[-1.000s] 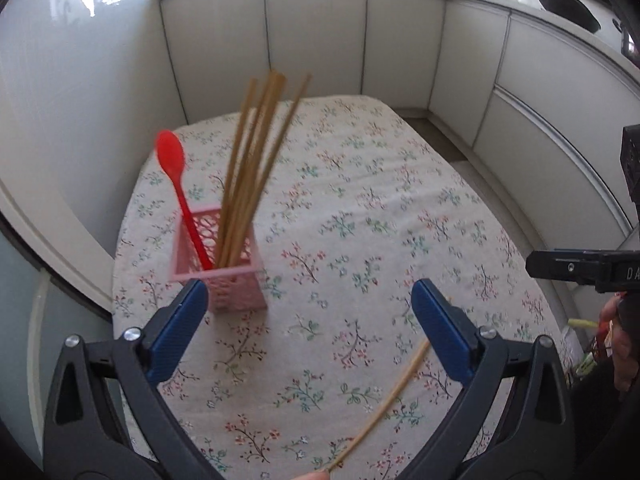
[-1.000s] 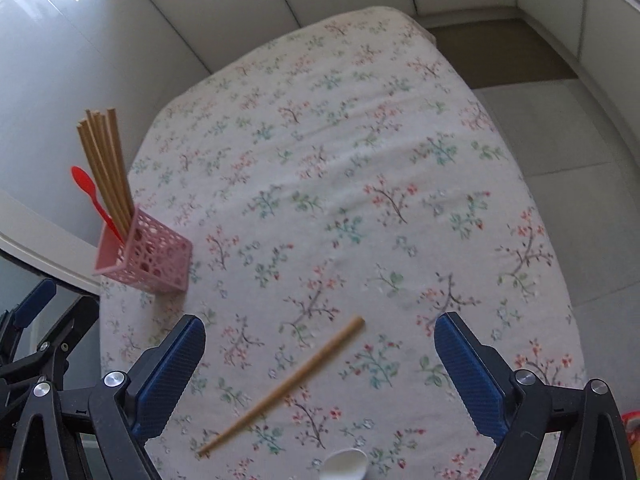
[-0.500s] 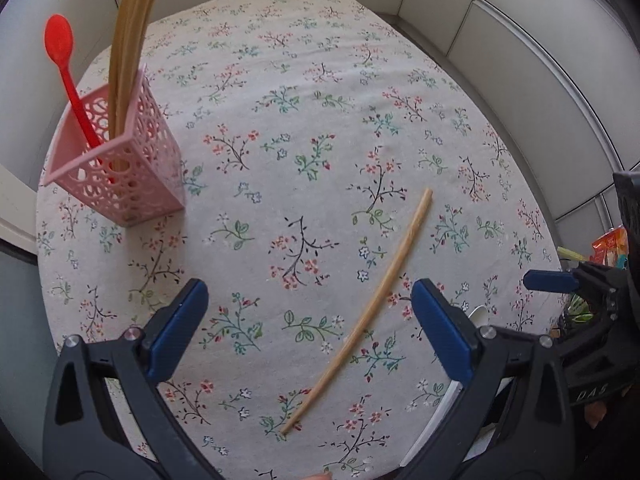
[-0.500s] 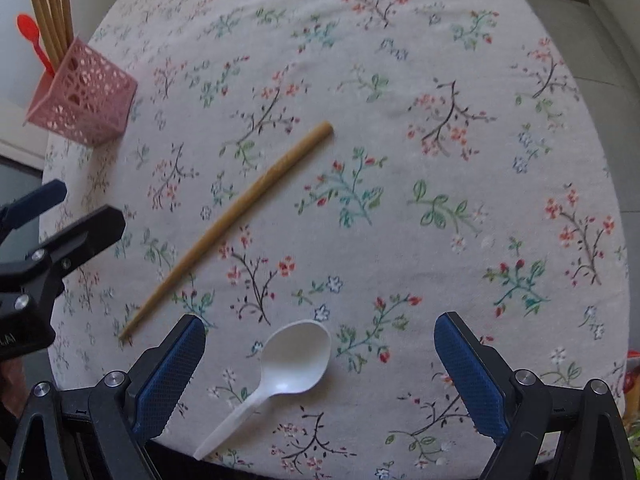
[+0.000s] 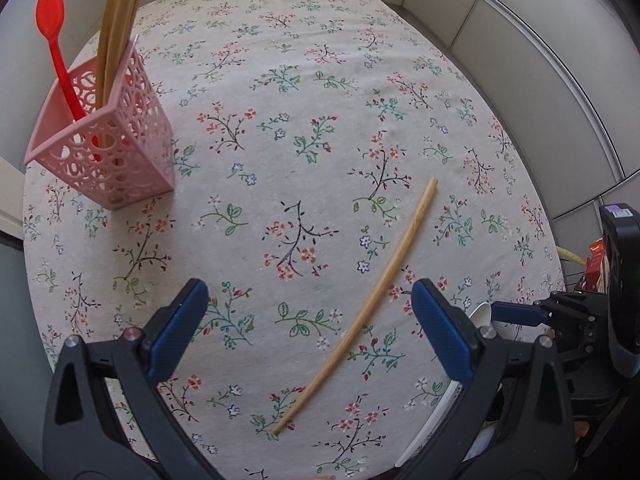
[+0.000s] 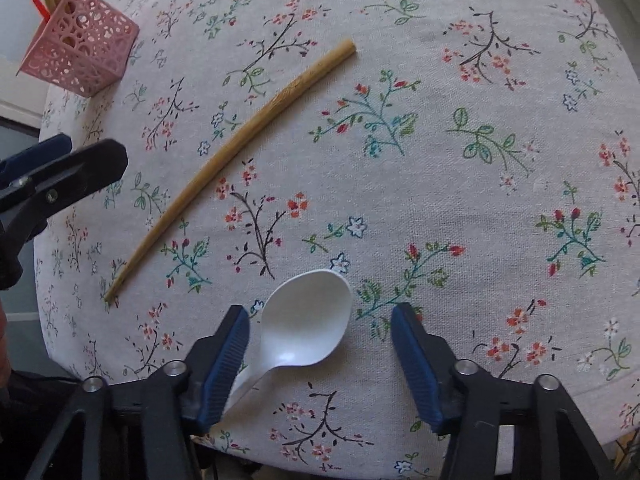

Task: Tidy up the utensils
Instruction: 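Close the left tool on the last chopstick while the right tool grasps the white spoon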

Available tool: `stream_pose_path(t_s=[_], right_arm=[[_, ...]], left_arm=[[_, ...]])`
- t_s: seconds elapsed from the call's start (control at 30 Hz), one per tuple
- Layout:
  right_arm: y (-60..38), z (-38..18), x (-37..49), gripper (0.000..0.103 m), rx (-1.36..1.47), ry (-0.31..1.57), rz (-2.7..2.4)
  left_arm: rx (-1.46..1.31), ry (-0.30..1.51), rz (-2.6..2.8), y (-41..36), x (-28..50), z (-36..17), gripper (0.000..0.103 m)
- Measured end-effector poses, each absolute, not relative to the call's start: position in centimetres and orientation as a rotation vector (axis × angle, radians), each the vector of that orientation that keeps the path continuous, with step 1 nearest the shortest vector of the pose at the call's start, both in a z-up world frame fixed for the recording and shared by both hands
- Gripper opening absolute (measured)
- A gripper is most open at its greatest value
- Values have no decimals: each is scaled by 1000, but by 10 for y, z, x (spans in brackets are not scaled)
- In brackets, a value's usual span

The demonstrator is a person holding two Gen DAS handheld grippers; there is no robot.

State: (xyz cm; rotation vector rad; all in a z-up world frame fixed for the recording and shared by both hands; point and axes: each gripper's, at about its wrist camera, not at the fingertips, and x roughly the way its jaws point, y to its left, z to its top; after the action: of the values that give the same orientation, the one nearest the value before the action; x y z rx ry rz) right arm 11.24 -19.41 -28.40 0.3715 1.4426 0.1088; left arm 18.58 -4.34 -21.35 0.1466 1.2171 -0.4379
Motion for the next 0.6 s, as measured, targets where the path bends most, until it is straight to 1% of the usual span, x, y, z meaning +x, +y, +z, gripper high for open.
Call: stream_pose_path(t_s=[0.03,0.13,0.2,0.27,0.33,0.53,0.6], right_arm=[[-195,-284,113,54,371,1440,110],[-194,-283,115,39,346,1434,125],[-193,-284,116,21,332,1434,131],[-196,-286,118,9,354,1440,147],[-201,-287,119,7,374,1431,146],[-226,-271,125,6,390,1356,89],[-235,-266,127,6,383,1329,58]], left_arm=[[148,1218,-436,-44,186,-214,101],[144,1214,-429,-45,189,-216,101],[132,1211,-427,-46,191,-216,101],[122,1210,-432,-49,193,-216,101],[115,1211,-442,-54,196,-217,101],[130,1217,-498,-83,200,-221,91],[149,1215,-522,-95,200,-223,82]])
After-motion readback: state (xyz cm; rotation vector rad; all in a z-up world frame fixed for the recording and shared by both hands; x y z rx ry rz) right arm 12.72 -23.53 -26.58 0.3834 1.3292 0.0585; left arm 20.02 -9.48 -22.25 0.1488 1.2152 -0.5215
